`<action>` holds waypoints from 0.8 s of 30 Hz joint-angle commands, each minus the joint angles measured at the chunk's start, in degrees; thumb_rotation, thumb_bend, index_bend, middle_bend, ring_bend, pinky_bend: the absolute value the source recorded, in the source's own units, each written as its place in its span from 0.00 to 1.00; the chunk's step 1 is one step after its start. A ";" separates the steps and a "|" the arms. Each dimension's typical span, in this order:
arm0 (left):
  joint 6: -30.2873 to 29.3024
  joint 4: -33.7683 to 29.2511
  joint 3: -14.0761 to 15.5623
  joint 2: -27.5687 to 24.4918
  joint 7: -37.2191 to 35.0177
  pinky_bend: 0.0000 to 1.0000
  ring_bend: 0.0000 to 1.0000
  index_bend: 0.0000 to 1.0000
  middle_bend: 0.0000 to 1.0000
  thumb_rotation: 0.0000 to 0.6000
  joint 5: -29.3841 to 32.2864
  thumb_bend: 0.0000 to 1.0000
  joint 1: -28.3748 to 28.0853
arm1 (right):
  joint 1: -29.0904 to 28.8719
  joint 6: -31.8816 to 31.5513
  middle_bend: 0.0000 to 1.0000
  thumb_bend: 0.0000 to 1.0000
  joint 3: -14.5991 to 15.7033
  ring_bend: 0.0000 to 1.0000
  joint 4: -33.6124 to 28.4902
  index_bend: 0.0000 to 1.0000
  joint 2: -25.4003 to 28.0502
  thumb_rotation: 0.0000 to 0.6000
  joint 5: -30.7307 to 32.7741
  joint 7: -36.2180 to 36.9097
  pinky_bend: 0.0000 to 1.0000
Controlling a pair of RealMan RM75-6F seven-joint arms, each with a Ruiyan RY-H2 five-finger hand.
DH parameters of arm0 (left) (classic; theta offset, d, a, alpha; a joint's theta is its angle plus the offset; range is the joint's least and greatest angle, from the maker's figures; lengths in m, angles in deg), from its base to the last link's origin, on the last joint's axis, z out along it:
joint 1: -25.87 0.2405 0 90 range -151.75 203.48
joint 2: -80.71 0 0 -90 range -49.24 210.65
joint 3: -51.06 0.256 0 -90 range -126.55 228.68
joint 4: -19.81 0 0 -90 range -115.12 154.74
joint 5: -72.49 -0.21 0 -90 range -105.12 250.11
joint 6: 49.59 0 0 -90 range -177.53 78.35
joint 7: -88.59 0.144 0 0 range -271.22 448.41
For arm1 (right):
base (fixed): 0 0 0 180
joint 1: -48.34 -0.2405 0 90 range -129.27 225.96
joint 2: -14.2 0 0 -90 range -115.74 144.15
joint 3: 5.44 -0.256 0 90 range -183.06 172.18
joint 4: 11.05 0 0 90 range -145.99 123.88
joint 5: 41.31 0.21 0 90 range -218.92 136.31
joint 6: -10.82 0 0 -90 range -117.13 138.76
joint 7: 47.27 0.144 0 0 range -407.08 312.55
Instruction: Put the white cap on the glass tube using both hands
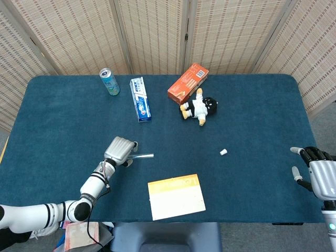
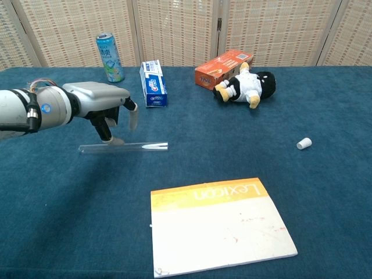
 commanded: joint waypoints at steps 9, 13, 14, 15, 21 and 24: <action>0.58 4.62 1.00 4.25 0.44 1.00 1.00 0.42 1.00 1.00 6.06 0.27 -4.00 | -0.10 0.11 0.35 0.39 -0.02 0.23 0.05 0.28 0.16 1.00 0.21 0.10 0.30; 0.84 5.47 1.16 5.07 0.74 1.00 1.00 0.42 1.00 1.00 7.76 0.27 -5.22 | 0.10 -0.30 0.35 0.39 0.00 0.23 0.19 0.28 0.04 1.00 0.18 0.21 0.30; 0.85 5.61 1.20 5.20 0.90 1.00 1.00 0.42 1.00 1.00 8.23 0.27 -5.52 | 0.12 -0.32 0.35 0.39 -0.02 0.23 0.25 0.28 0.02 1.00 0.27 0.23 0.30; 0.82 5.77 1.27 5.34 1.10 1.00 1.00 0.42 1.00 1.00 8.70 0.27 -5.81 | 0.15 -0.32 0.35 0.39 -0.02 0.23 0.29 0.28 0.00 1.00 0.33 0.27 0.30; 1.31 6.47 1.95 6.04 2.41 1.00 1.00 0.42 1.00 1.00 12.02 0.27 -7.74 | 0.27 -0.28 0.35 0.39 0.00 0.23 0.78 0.28 -0.18 1.00 0.67 0.73 0.30; 1.55 6.25 2.40 6.18 2.94 1.00 1.00 0.42 1.00 1.00 13.18 0.27 -8.59 | 0.31 -0.20 0.35 0.39 0.00 0.23 1.08 0.28 -0.24 1.00 0.86 0.99 0.30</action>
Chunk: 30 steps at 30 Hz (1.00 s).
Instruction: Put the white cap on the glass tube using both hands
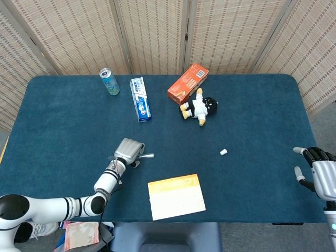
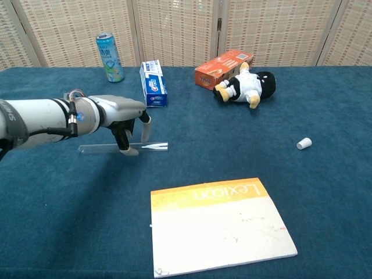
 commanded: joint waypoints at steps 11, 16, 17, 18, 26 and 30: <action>-0.60 -2.33 1.85 -0.21 0.06 1.00 1.00 0.44 1.00 1.00 1.51 0.27 -2.01 | -0.07 0.28 0.35 0.39 0.00 0.23 0.79 0.28 -0.32 1.00 0.17 0.67 0.30; -1.05 -1.53 2.21 -0.05 -0.57 1.00 1.00 0.46 1.00 1.00 1.41 0.27 -2.18 | -0.03 0.22 0.35 0.39 -0.04 0.24 0.93 0.28 -0.36 1.00 0.26 0.78 0.30; -1.05 -1.47 2.28 -0.09 -0.63 1.00 1.00 0.46 1.00 1.00 1.53 0.27 -2.21 | -0.03 0.24 0.35 0.39 -0.04 0.24 0.93 0.28 -0.35 1.00 0.29 0.78 0.30; -1.04 -1.39 2.33 -0.13 -0.71 1.00 1.00 0.46 1.00 1.00 1.63 0.27 -2.25 | -0.05 0.29 0.35 0.39 -0.05 0.24 0.92 0.28 -0.36 1.00 0.33 0.76 0.30; -0.92 -0.78 2.98 -0.05 -1.40 1.00 1.00 0.47 1.00 1.00 2.15 0.27 -2.38 | -0.30 0.63 0.35 0.39 -0.11 0.24 0.98 0.28 -0.45 1.00 0.36 0.77 0.30; -0.47 -0.48 2.91 0.01 -2.38 1.00 1.00 0.48 1.00 1.00 2.07 0.27 -2.30 | -0.32 0.74 0.35 0.39 -0.09 0.24 0.89 0.28 -0.46 1.00 0.48 0.67 0.30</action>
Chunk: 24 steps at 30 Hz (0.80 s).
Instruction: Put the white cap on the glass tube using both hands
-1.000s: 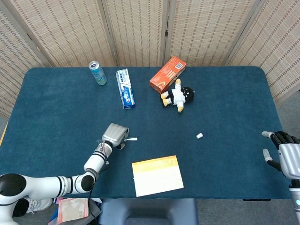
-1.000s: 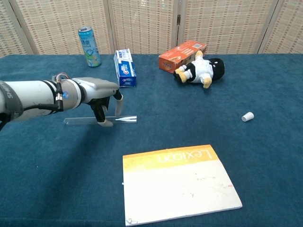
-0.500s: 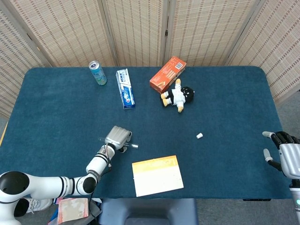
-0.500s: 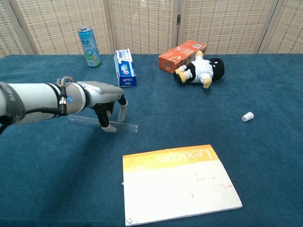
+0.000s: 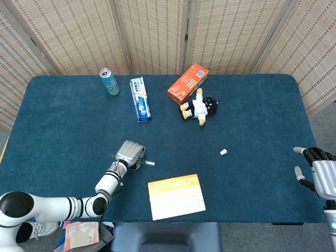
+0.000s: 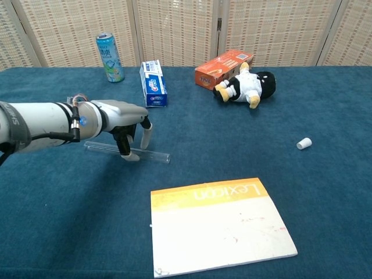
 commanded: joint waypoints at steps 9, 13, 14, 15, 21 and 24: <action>0.15 0.64 0.31 0.26 -1.10 1.00 1.00 0.53 1.00 1.00 -0.21 0.34 -0.04 | -0.12 0.08 0.35 0.39 -0.09 0.24 -0.23 0.28 -0.02 1.00 0.10 -0.25 0.30; -0.28 0.53 0.33 0.10 -1.72 1.00 1.00 0.56 1.00 1.00 -0.93 0.38 0.20 | -0.16 0.02 0.35 0.39 -0.11 0.24 -0.38 0.28 0.02 1.00 0.01 -0.32 0.30; -0.40 0.45 0.35 -0.03 -1.87 1.00 1.00 0.56 1.00 1.00 -1.16 0.39 0.29 | -0.17 0.04 0.35 0.39 -0.11 0.24 -0.40 0.28 0.02 1.00 0.02 -0.36 0.30; -0.53 0.32 0.34 -0.19 -2.06 1.00 1.00 0.57 1.00 1.00 -1.40 0.40 0.41 | -0.17 0.05 0.35 0.39 -0.10 0.24 -0.43 0.28 0.03 1.00 0.04 -0.39 0.30; -2.44 -1.95 -0.48 -2.70 -6.33 1.00 1.00 0.58 1.00 1.00 -5.51 0.40 2.85 | -0.47 0.33 0.35 0.39 -0.06 0.25 -0.90 0.28 0.47 1.00 -0.32 -1.01 0.30; -2.21 -4.36 -1.15 -5.41 -10.24 1.00 1.00 0.58 1.00 1.00 -7.58 0.40 4.83 | -1.03 0.71 0.35 0.39 -0.22 0.27 -1.36 0.28 0.97 1.00 -0.74 -1.94 0.33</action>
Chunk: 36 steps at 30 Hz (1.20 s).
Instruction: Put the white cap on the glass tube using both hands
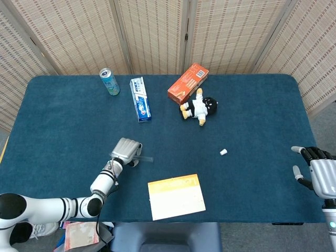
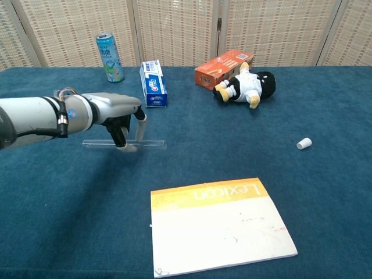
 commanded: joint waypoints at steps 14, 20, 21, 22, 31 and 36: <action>-4.65 -13.20 -0.78 -13.81 -14.90 1.00 1.00 0.58 1.00 1.00 -15.62 0.40 10.63 | -10.22 17.18 0.83 0.71 -0.32 0.87 -3.62 0.28 2.24 1.00 1.98 -5.44 0.91; -8.01 -16.44 -0.34 -16.00 -15.16 1.00 1.00 0.58 1.00 1.00 -20.23 0.40 12.89 | -15.42 27.38 0.93 0.84 -0.23 0.98 -1.41 0.28 -0.54 1.00 6.94 -5.63 0.97; -8.39 -16.80 -0.25 -16.18 -15.09 1.00 1.00 0.58 1.00 1.00 -20.73 0.40 13.16 | -16.10 28.65 0.94 0.86 -0.31 0.99 -0.87 0.28 -1.08 1.00 7.76 -5.39 0.98; -8.79 -17.26 -0.19 -16.41 -15.12 1.00 1.00 0.58 1.00 1.00 -21.30 0.40 13.52 | -16.94 30.05 0.95 0.88 -0.43 0.99 -0.06 0.28 -1.85 1.00 8.69 -5.11 0.99; -10.45 -19.93 0.12 -17.69 -14.34 1.00 1.00 0.58 1.00 1.00 -23.95 0.40 15.32 | -22.52 37.99 0.99 1.00 -0.97 1.00 6.83 0.28 -7.61 1.00 13.89 -4.50 1.00; -10.28 -20.53 -0.08 -17.69 -13.63 1.00 1.00 0.58 1.00 1.00 -24.02 0.40 15.57 | -24.95 40.75 0.99 1.00 -1.14 1.00 10.25 0.28 -10.91 1.00 16.19 -4.42 1.00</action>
